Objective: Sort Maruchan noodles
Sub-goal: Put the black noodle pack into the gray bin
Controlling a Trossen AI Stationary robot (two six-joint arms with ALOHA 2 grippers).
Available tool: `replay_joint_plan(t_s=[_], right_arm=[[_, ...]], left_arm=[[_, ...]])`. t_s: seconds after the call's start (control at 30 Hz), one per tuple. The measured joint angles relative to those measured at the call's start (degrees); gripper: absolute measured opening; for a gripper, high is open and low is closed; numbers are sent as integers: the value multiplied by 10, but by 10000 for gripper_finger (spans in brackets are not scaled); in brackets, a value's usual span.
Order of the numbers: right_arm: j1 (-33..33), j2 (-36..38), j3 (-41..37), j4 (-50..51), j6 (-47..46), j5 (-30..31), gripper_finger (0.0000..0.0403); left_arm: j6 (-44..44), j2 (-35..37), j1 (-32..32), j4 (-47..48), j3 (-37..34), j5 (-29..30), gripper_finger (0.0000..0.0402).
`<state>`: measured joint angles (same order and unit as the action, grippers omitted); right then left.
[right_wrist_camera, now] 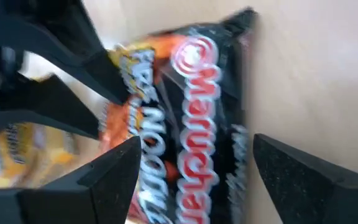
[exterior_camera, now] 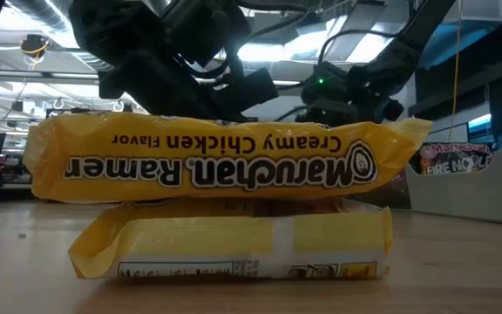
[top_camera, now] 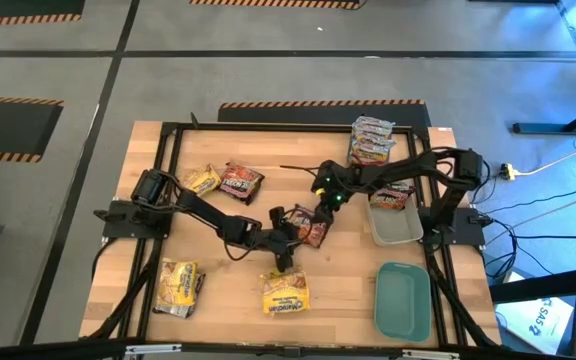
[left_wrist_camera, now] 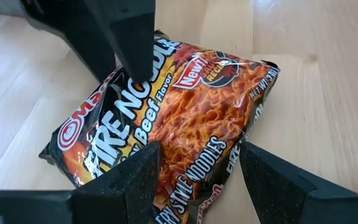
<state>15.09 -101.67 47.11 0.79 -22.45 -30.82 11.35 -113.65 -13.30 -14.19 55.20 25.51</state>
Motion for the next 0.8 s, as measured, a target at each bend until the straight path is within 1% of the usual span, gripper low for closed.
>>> replay_joint_plan(t_s=[0.1, 0.27, 0.5, 0.6, 0.8], right_arm=[[0, -21, 2, -26, -24, -32, 308], [2, -43, 2, -34, -30, -69, 308], [2, -45, 1, -48, -43, -80, 308], [1, -44, 8, -47, -44, -89, 308], [0, -40, 17, -37, -45, -89, 308]], left_arm=[[0, 0, 0, -1, -1, 0, 215], [-12, -1, -1, -4, -1, 4, 215], [-29, 0, -1, -15, -2, 5, 215], [-41, 0, -2, -26, -3, 3, 215], [-44, 0, -2, -28, -3, 3, 215]])
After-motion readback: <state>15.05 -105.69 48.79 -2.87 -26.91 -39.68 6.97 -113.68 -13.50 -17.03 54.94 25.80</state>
